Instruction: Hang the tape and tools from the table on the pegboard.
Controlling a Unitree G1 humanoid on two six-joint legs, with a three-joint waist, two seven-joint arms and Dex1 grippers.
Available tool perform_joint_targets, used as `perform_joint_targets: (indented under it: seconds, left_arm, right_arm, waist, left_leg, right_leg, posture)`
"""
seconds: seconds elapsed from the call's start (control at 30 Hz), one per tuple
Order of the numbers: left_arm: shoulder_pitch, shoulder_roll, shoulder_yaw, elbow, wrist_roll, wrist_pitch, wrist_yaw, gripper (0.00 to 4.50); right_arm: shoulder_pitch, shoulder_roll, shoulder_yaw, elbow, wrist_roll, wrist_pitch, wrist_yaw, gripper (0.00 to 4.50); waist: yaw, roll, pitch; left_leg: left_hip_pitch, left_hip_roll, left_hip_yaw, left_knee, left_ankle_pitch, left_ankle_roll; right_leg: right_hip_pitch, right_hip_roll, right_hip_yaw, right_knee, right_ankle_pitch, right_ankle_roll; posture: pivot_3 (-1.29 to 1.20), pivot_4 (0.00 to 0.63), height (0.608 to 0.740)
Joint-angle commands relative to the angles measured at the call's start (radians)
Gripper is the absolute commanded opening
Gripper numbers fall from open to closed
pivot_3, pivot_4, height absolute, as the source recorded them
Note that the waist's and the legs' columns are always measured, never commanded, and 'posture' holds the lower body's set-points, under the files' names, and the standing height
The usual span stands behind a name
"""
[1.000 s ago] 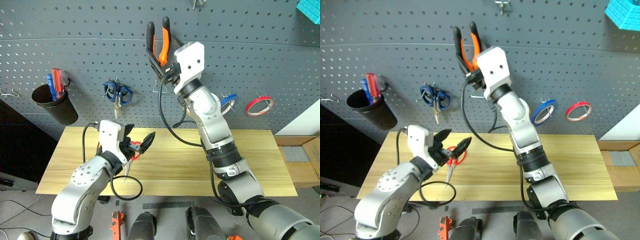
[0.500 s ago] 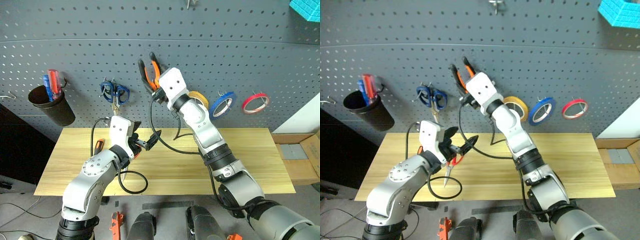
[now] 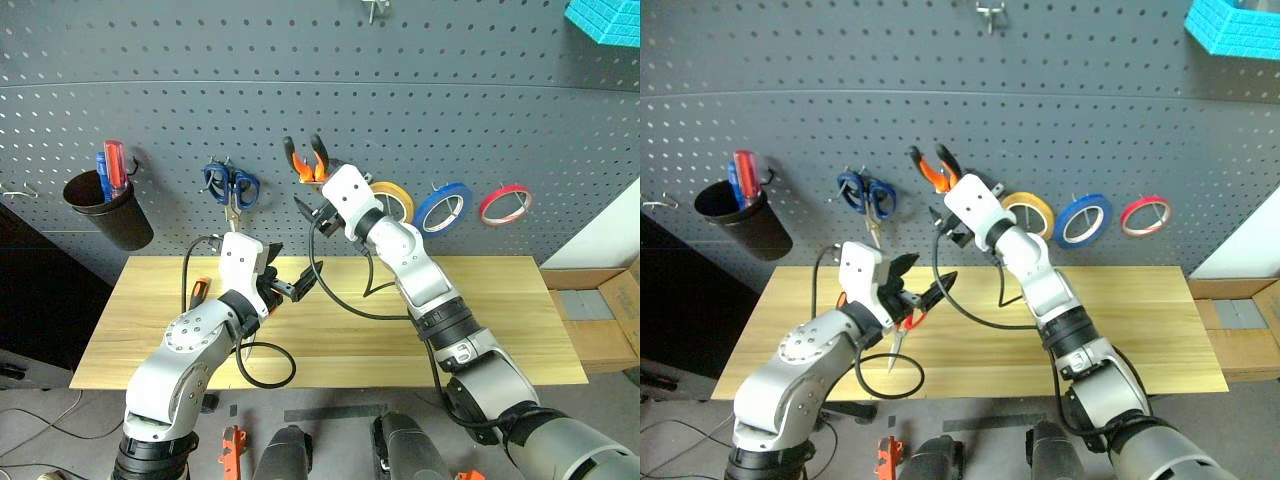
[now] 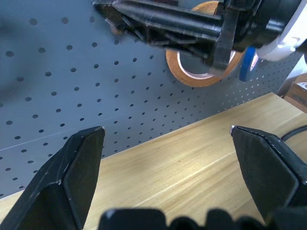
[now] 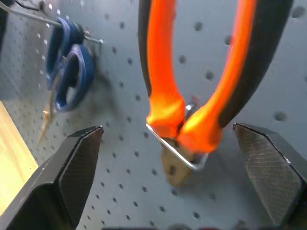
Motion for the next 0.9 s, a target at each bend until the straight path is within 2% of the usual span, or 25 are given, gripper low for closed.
perform_joint_targets:
  seconds: [0.03,0.37,0.5,0.67,0.73,0.83,0.9]
  left_arm:
    - [0.021,-0.006,0.026,-0.018,0.008,-0.024,0.016,4.50]
    - [0.229,-0.043,0.014,0.025,0.159,-0.095,0.140,4.50]
    - [0.297,-0.052,-0.010,0.097,0.244,-0.145,0.176,4.50]
    - [0.312,-0.073,0.018,0.196,0.290,-0.156,0.222,4.50]
    - [0.308,-0.080,0.029,0.236,0.295,-0.154,0.231,4.50]
    - [0.292,-0.093,0.038,0.295,0.310,-0.144,0.251,4.50]
    - [0.279,-0.100,0.038,0.331,0.320,-0.140,0.262,4.50]
  right_arm:
    - [0.023,-0.030,-0.026,-0.109,0.043,-0.009,0.056,4.45]
    - [0.230,-0.170,-0.019,-0.402,0.167,0.073,0.269,4.45]
    - [0.349,-0.232,0.026,-0.472,0.200,0.022,0.379,4.45]
    - [0.426,-0.259,0.091,-0.474,0.271,-0.076,0.540,4.45]
    - [0.427,-0.265,0.120,-0.443,0.266,-0.118,0.586,4.45]
    - [0.405,-0.276,0.162,-0.388,0.258,-0.197,0.666,4.45]
    - [0.387,-0.279,0.182,-0.352,0.259,-0.228,0.714,4.45]
  waist:
    - [0.000,0.000,0.000]
    - [0.000,0.000,0.000]
    - [0.002,-0.001,-0.001]
    - [0.000,-0.001,-0.001]
    - [-0.002,-0.001,0.000]
    - [-0.001,-0.001,0.000]
    - [0.000,-0.001,0.000]
  left_leg:
    - [0.000,0.000,0.000,0.000,0.000,0.000]
    - [-0.002,0.001,-0.001,0.000,-0.001,0.002]
    - [-0.001,0.000,-0.001,0.000,-0.001,0.002]
    - [0.001,0.000,-0.002,0.000,-0.001,0.003]
    - [0.004,0.000,-0.001,0.000,-0.001,0.003]
    - [0.016,0.001,-0.003,-0.002,-0.002,0.003]
    - [0.016,0.000,-0.003,-0.001,-0.002,0.003]
  right_leg:
    - [0.000,0.000,0.000,0.000,0.000,0.000]
    - [-0.001,-0.002,0.000,-0.003,0.000,0.000]
    - [0.001,-0.002,-0.001,-0.002,0.000,0.000]
    - [0.002,-0.001,-0.002,-0.002,0.000,0.000]
    - [0.005,0.000,-0.001,-0.001,0.000,0.000]
    - [0.019,0.002,-0.003,-0.005,-0.001,0.000]
    - [0.020,0.002,-0.003,-0.005,-0.001,0.000]
  posture:
    - [0.05,0.163,0.740]
    - [0.03,0.160,0.740]
    - [0.03,0.164,0.740]
    - [0.04,0.171,0.740]
    - [0.04,0.174,0.740]
    - [0.04,0.182,0.740]
    - [0.04,0.188,0.740]
